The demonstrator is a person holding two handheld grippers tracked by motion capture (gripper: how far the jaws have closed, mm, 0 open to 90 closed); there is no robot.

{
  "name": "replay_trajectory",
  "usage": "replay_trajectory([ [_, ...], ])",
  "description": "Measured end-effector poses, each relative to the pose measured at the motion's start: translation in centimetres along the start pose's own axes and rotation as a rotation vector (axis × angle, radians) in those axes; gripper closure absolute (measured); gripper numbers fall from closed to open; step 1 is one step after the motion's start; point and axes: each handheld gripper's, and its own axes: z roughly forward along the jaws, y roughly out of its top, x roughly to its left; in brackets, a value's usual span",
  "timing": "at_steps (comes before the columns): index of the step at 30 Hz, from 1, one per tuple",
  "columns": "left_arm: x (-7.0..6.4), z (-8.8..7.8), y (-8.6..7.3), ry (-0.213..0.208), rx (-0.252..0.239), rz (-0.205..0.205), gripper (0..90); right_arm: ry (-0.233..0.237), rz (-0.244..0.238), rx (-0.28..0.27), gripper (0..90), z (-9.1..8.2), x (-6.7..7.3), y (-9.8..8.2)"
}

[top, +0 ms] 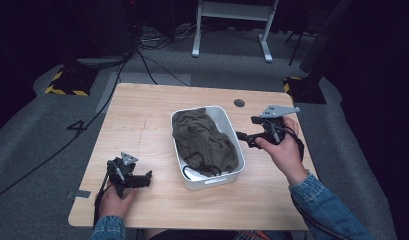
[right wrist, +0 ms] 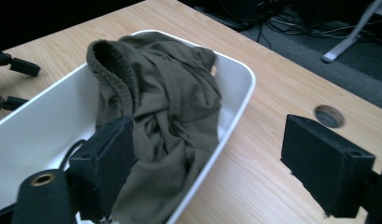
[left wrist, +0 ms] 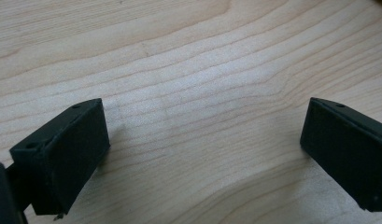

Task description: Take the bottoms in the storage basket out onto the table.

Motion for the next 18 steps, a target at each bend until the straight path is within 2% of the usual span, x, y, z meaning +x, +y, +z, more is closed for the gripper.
replay_trajectory([
  [1, 0.0, 0.0, 0.0, 0.0, 0.001, 0.001, 1.4, 0.0, 0.0, 0.0, 17.0, 0.0, 0.0, 0.0],
  [6, 0.0, 0.0, 0.0, 0.0, 0.001, 0.001, 1.4, 0.042, -0.002, 0.003, 15.9, 2.4, 1.2, 1.1],
  [13, 0.0, 0.0, 0.0, 0.0, 0.001, 0.001, 1.5, 0.063, 0.002, 0.015, 15.8, 5.2, 2.5, 2.1],
  [18, 0.0, 0.0, 0.0, 0.0, 0.002, 0.002, 1.4, 0.084, -0.018, 0.026, 15.7, 6.9, 3.6, 2.4],
])
